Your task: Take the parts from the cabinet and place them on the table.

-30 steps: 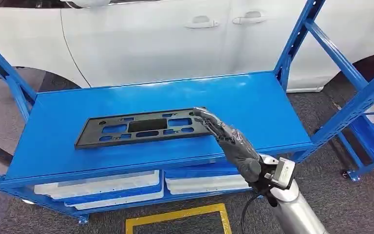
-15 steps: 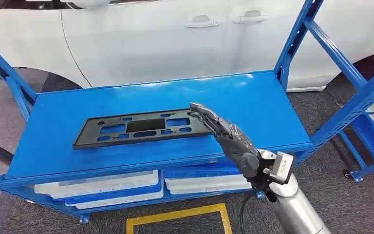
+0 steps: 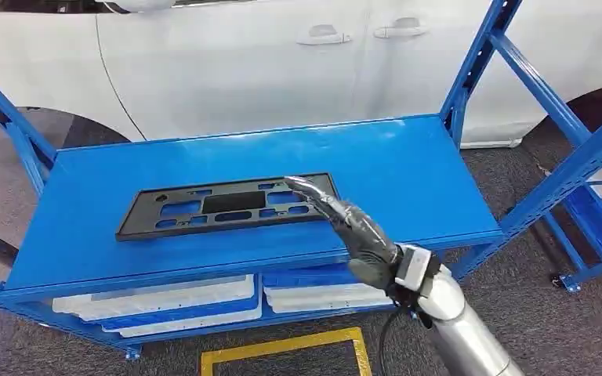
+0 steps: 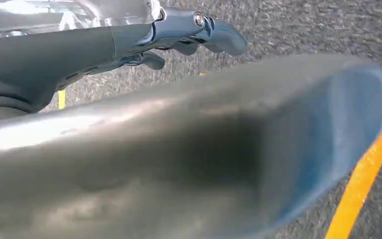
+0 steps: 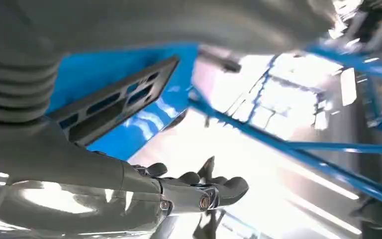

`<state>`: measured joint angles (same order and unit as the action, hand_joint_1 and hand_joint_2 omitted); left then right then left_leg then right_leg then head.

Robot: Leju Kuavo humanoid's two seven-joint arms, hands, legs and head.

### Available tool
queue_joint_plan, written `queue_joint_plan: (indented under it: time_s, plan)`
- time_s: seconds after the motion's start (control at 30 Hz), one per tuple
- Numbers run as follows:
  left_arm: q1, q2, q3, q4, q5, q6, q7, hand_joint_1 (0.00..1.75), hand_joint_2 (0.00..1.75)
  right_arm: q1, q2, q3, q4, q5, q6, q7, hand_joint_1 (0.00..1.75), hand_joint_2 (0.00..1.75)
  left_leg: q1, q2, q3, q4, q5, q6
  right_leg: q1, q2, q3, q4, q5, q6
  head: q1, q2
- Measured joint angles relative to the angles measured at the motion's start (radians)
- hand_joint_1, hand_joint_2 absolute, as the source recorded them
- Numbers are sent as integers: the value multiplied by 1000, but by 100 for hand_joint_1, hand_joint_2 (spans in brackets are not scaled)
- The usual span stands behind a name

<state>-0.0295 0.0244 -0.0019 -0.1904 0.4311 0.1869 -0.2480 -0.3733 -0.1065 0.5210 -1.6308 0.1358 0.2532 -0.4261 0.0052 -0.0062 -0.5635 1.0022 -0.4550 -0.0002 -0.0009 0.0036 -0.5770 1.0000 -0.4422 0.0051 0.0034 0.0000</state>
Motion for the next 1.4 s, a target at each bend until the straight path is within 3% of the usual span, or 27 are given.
queue_joint_plan:
  time_s: [0.07,0.17,0.2,0.23,0.27,0.33,0.37,0.4,0.5,0.57,0.6,0.67,0.7,0.73,0.77,0.8,0.87,0.9,1.0,1.07,1.13,1.2,1.23,1.27,1.3,1.37,1.4]
  plan:
    - [0,-6,0,0,-2,9,3,0,0,-15,24,46,18,129,-94,1,0,175,8,3,6,-13,9,13,-1,0,-12,31,-29,8,1,0]
    - [-5,-8,0,0,-10,12,0,0,0,-56,75,139,73,287,-198,21,0,175,7,7,2,-13,10,16,-8,-1,-124,271,-142,17,6,0]
    - [-6,-9,0,0,-10,12,-1,0,0,-72,90,175,93,331,-222,26,0,175,7,8,2,-12,10,16,-10,-1,-149,322,-151,19,6,0]
    - [-6,-9,0,0,-10,12,-2,0,0,-88,104,211,112,376,-247,33,0,175,7,8,3,-12,10,16,-13,-1,-152,324,-136,20,6,0]
    - [-7,-11,0,0,-12,12,-4,0,0,-108,125,255,136,434,-281,40,0,175,7,7,4,-11,9,15,-14,-1,-128,274,-100,18,6,0]
    - [-9,-12,0,0,-13,14,-6,0,0,-140,158,307,168,494,-320,49,0,175,7,5,7,-7,6,10,-14,-2,-42,96,-12,10,6,0]
    - [-11,-12,0,0,-14,15,-6,0,0,-149,172,328,177,520,-338,55,0,175,7,4,7,-6,3,5,-13,-3,-8,19,-1,4,6,0]
    - [-12,-12,0,0,-14,16,-7,0,0,-155,186,350,192,555,-362,59,0,175,1,2,2,-3,2,-2,-6,-3,-4,9,-8,1,4,0]
    - [-11,-12,0,0,-19,19,-6,0,0,-205,241,418,274,632,-410,82,0,175,8,4,1,-9,6,-25,-1,5,-12,12,-5,-13,3,0]
    - [-14,-12,0,0,-21,19,-6,0,0,-221,279,463,312,699,-436,108,0,175,12,4,-1,5,-8,-35,-8,2,-4,-2,3,-25,3,0]
    - [-14,-12,0,0,-22,19,-6,0,0,-234,299,481,336,728,-448,120,0,175,11,4,-20,48,-38,-38,-8,1,-3,-3,2,-32,-1,0]
    - [-13,-11,0,0,-24,19,-6,0,0,-255,328,510,386,775,-473,143,0,175,12,4,-98,212,-116,-45,-4,-1,-3,-3,2,-37,-4,0]
    - [-12,-11,0,0,-24,19,-6,0,0,-260,338,519,408,793,-486,155,0,175,12,4,-132,282,-139,-48,-2,-2,-3,-2,1,-38,-4,0]
    - [-9,-11,0,0,-24,18,-6,0,0,-265,352,531,440,815,-501,165,0,175,12,4,-151,315,-138,-48,-1,-2,-3,-2,0,-39,-4,0]
    - [-7,-11,0,0,-26,18,-6,0,0,-273,368,540,472,837,-517,175,0,175,12,4,-143,293,-112,-48,0,-1,-2,-2,0,-39,-4,0]
    - [-7,-11,0,0,-28,18,-6,0,0,-286,386,547,506,861,-537,189,0,175,12,4,-113,226,-69,-46,0,0,-1,0,0,-39,-5,0]
    - [-9,-10,0,0,-31,15,-12,0,0,-322,413,560,560,884,-573,220,0,175,12,4,-26,42,18,-41,0,1,1,4,-4,-35,-5,0]
    - [-10,-10,0,0,-32,13,-14,0,0,-344,423,569,589,883,-589,240,0,175,8,3,-7,5,5,-37,8,2,-1,7,-6,-30,-5,0]
    - [-9,-10,0,0,-38,7,-24,0,0,-397,439,608,668,855,-619,293,0,175,3,0,-13,3,10,-19,6,1,-5,6,-3,-17,-6,0]
    - [-7,-11,0,0,-39,6,-24,0,0,-427,448,635,714,839,-628,330,0,175,13,4,-9,-7,18,-5,4,2,-7,16,-12,-5,-6,0]
    - [-9,-11,0,0,-39,6,-24,0,0,-454,449,661,751,826,-635,361,0,175,13,4,-13,-7,20,4,3,0,-55,118,-77,4,-2,0]
    - [-8,-11,0,0,-39,5,-24,0,0,-467,449,688,798,813,-640,387,0,175,12,4,-15,-6,20,5,1,0,-139,293,-146,9,-2,0]
    - [-7,-11,0,0,-39,4,-24,0,0,-470,448,699,823,810,-643,399,0,175,12,4,-15,-6,20,5,0,0,-164,340,-152,9,-2,0]
    - [-5,-11,0,0,-39,3,-25,0,0,-475,448,711,846,810,-646,410,0,175,12,3,-15,-5,20,5,-1,0,-162,326,-132,8,-2,0]
    - [-4,-11,0,0,-39,2,-25,0,0,-482,448,721,864,811,-648,418,0,175,11,2,-14,-5,20,5,-1,0,-136,270,-94,4,-2,0]
    - [-6,-12,0,0,-39,-1,-28,0,0,-500,448,733,896,811,-650,434,0,175,8,1,-11,-4,19,3,3,0,-40,73,-2,-10,-2,0]
    - [-5,-14,0,0,-39,-2,-28,0,0,-508,448,736,911,807,-652,438,0,175,7,1,-11,-4,18,2,8,-2,-11,8,-2,-20,-2,0]
